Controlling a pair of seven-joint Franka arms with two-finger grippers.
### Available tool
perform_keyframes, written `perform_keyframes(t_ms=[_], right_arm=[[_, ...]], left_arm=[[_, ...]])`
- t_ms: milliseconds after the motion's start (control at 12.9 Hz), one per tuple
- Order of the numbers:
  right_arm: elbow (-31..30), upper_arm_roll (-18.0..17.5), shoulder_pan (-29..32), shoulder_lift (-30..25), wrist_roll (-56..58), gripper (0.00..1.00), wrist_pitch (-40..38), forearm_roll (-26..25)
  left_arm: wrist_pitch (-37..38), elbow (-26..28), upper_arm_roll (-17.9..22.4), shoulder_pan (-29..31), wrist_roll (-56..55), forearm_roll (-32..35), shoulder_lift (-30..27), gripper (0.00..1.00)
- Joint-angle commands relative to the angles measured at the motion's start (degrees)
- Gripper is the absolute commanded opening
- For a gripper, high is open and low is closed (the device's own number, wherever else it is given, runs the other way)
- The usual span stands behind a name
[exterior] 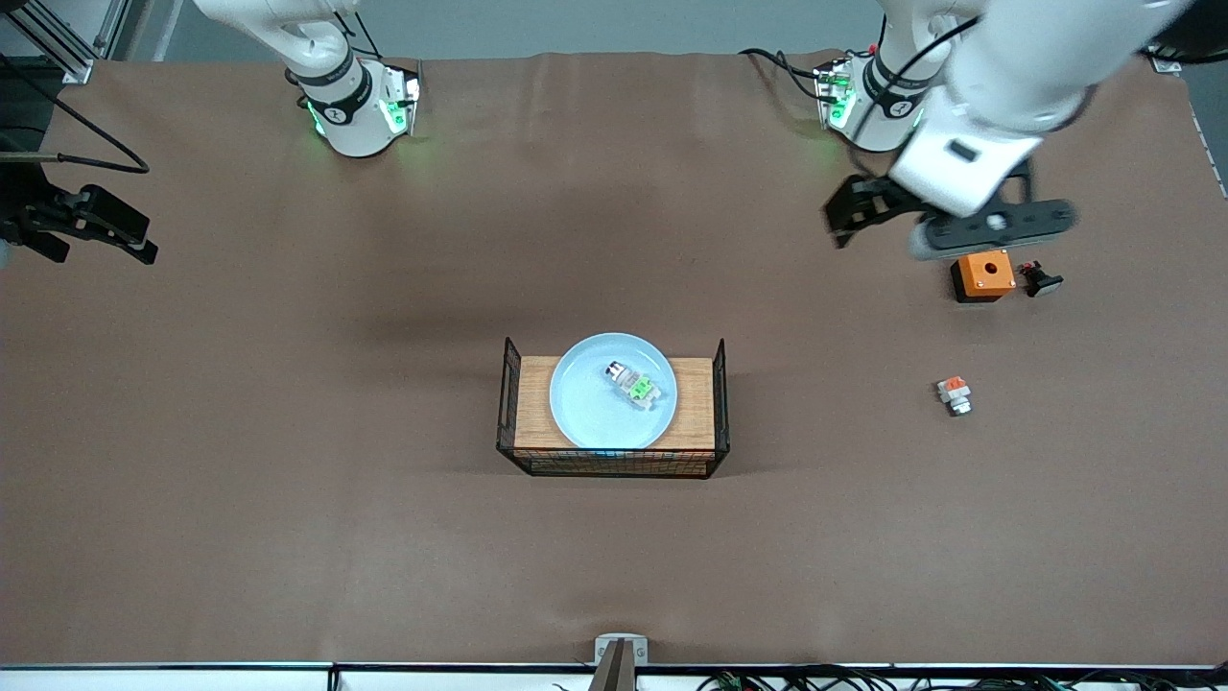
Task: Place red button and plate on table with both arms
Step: 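Reach the left gripper to the green button on the plate and grasp it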
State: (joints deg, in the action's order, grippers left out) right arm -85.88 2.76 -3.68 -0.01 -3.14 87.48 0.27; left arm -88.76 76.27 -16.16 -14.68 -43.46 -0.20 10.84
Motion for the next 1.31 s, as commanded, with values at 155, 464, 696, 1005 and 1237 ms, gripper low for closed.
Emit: perform_keyframes(t_ms=[155,464,696,1005,1237], right_arm=[[0.5,-0.5,0.3,0.1,0.2,1.0,-0.5,-0.5],[0.2,-0.6,-3.0,0.1,0.8,1.0,-1.7,-1.1],[0.4,-0.8,-12.0,-0.1,-0.4,0.99,-8.5,-10.3],[-0.5,-1.1,-17.1,-0.1,-11.9,0.98,-12.1,-9.8],[-4.8,-1.0,-17.7,-3.1,-16.2,0.96,-9.3,-3.3]], left_arm=[[-11.1,-3.7,0.4,-9.0,-23.1,-0.4,9.4,1.0],[-21.8,-3.7,1.0,-12.7,-34.7,-0.1,16.5,1.0],[-27.1,-3.7,4.1,-16.3,-43.9,2.0,21.1,1.0],[-30.7,-3.8,15.6,-25.5,-46.8,2.0,26.9,0.91],[-34.0,-3.8,18.2,-27.8,-48.3,2.0,28.9,0.85]])
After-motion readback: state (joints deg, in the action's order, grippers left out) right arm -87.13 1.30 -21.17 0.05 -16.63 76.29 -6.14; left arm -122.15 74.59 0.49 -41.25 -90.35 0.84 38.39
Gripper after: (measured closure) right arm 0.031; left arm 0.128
